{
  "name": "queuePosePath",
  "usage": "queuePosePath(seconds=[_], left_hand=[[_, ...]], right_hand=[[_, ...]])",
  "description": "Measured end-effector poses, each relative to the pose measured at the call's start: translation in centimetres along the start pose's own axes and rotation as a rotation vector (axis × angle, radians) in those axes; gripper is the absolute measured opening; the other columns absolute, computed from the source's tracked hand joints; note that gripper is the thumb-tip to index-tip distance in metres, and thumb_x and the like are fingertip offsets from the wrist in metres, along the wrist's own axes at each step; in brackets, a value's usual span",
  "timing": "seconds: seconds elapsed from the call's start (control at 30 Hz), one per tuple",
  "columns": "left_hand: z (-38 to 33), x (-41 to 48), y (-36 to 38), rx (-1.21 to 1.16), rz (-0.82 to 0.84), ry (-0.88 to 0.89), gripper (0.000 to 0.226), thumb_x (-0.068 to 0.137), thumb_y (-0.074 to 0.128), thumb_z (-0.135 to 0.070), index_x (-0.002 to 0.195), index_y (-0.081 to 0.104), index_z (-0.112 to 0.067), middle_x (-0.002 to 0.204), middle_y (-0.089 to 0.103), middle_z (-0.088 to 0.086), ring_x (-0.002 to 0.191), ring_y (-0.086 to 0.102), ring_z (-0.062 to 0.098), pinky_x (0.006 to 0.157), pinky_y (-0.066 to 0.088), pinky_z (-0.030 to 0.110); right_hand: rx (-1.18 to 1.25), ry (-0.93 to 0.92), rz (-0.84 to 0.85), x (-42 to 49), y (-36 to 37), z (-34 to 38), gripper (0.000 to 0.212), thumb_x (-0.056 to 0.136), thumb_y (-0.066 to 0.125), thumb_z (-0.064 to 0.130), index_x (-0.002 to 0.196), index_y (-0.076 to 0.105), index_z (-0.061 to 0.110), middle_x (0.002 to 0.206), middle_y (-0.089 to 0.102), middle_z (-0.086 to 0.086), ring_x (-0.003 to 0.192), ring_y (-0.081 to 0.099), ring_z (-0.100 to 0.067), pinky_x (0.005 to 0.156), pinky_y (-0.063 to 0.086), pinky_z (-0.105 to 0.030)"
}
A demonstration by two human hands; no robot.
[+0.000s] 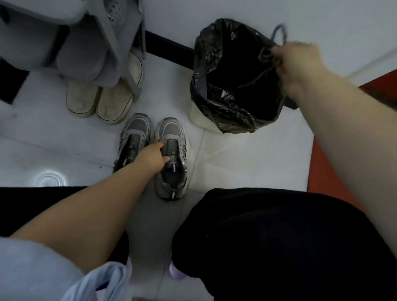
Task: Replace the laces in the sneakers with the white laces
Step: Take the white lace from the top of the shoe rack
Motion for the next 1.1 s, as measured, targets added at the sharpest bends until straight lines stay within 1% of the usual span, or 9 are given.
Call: queuePosePath(seconds=[0.1, 0.23, 0.3, 0.5, 0.6, 0.77, 0.87, 1.03, 1.1], left_hand=[[-1.5, -1.7, -2.1, -0.048, -0.008, 0.032, 0.049, 0.091, 0.054, -0.022, 0.133, 0.038, -0.004, 0.125, 0.055, 0.019, 0.117, 0.05, 0.032, 0.095, 0.038, 0.033], [-3.2, -4.4, -7.3, -0.178, -0.101, 0.108, 0.046, 0.088, 0.055, -0.019, 0.13, 0.04, -0.008, 0.112, 0.059, 0.013, 0.098, 0.057, 0.028, 0.086, 0.044, 0.032], [-3.6, -6.6, -10.7, -0.209, -0.151, 0.127, 0.046, 0.087, 0.055, -0.019, 0.13, 0.042, -0.012, 0.112, 0.058, 0.013, 0.092, 0.058, 0.027, 0.085, 0.048, 0.034], [-2.9, -14.6, -19.4, -0.339, -0.218, 0.243, 0.017, 0.087, 0.055, -0.014, 0.104, 0.059, -0.012, 0.086, 0.064, 0.012, 0.071, 0.059, 0.014, 0.083, 0.05, 0.033], [-2.1, -18.1, -20.3, -0.445, -0.241, 0.294, 0.014, 0.089, 0.053, -0.01, 0.101, 0.058, -0.013, 0.081, 0.062, 0.005, 0.054, 0.057, 0.003, 0.066, 0.047, 0.022], [-2.5, -18.9, -18.9, -0.278, -0.341, 0.319, 0.015, 0.087, 0.054, -0.015, 0.099, 0.062, -0.017, 0.089, 0.059, 0.0, 0.078, 0.055, 0.015, 0.07, 0.043, 0.024], [-4.2, -17.8, -18.3, -0.022, -0.396, 0.381, 0.019, 0.087, 0.05, -0.02, 0.105, 0.058, -0.021, 0.094, 0.053, -0.007, 0.092, 0.052, 0.015, 0.084, 0.042, 0.029], [-4.5, -15.7, -18.3, 0.213, -0.34, 0.36, 0.023, 0.088, 0.051, -0.021, 0.11, 0.059, -0.018, 0.111, 0.06, 0.001, 0.103, 0.054, 0.021, 0.086, 0.04, 0.029], [-4.3, -15.2, -18.8, 0.225, -0.314, 0.32, 0.023, 0.089, 0.051, -0.022, 0.111, 0.059, -0.018, 0.117, 0.059, 0.003, 0.093, 0.054, 0.021, 0.084, 0.038, 0.028]], right_hand=[[-0.34, 0.171, 0.214, -2.8, -0.8, -1.7, 0.01, 0.085, 0.061, 0.002, 0.08, 0.056, 0.009, 0.071, 0.05, -0.003, 0.048, 0.05, -0.006, 0.044, 0.042, -0.015], [-0.315, 0.166, 0.216, -5.1, -1.0, 0.7, 0.027, 0.087, 0.061, 0.006, 0.114, 0.058, 0.008, 0.105, 0.055, -0.008, 0.095, 0.058, -0.017, 0.086, 0.049, -0.024], [-0.276, 0.124, 0.254, -6.7, -0.1, 2.0, 0.028, 0.088, 0.06, 0.006, 0.116, 0.057, 0.008, 0.111, 0.058, -0.008, 0.108, 0.058, -0.02, 0.091, 0.048, -0.026], [-0.257, 0.025, 0.408, -11.4, 3.7, 4.9, 0.021, 0.09, 0.057, 0.007, 0.111, 0.06, 0.011, 0.099, 0.06, -0.003, 0.099, 0.057, -0.017, 0.085, 0.046, -0.024], [-0.295, -0.02, 0.464, -12.2, 4.3, 4.5, 0.013, 0.09, 0.058, 0.011, 0.103, 0.061, 0.014, 0.093, 0.061, 0.0, 0.09, 0.058, -0.013, 0.081, 0.048, -0.024], [-0.862, -0.008, 0.299, -8.7, 0.4, -1.1, 0.014, 0.087, 0.06, 0.012, 0.073, 0.061, 0.01, 0.079, 0.063, -0.01, 0.061, 0.055, -0.016, 0.055, 0.045, -0.021], [-1.147, 0.06, 0.254, -7.4, -2.1, -6.1, 0.02, 0.085, 0.062, 0.02, 0.082, 0.066, 0.0, 0.077, 0.066, -0.012, 0.07, 0.061, -0.024, 0.064, 0.049, -0.027], [-1.011, 0.095, 0.129, -6.2, -2.4, -11.0, 0.022, 0.085, 0.062, 0.031, 0.085, 0.066, 0.009, 0.077, 0.068, -0.003, 0.076, 0.063, -0.021, 0.067, 0.045, -0.03], [-0.909, 0.169, 0.103, -5.5, -1.7, -11.6, 0.022, 0.087, 0.061, 0.031, 0.083, 0.067, 0.01, 0.073, 0.065, 0.001, 0.073, 0.061, -0.017, 0.07, 0.045, -0.029]])
Point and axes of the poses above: each hand's wrist, its own x-axis towards the middle knuckle, its own y-axis out of the palm, z = x × y, the point moved 2 cm from there along x, towards the middle knuckle
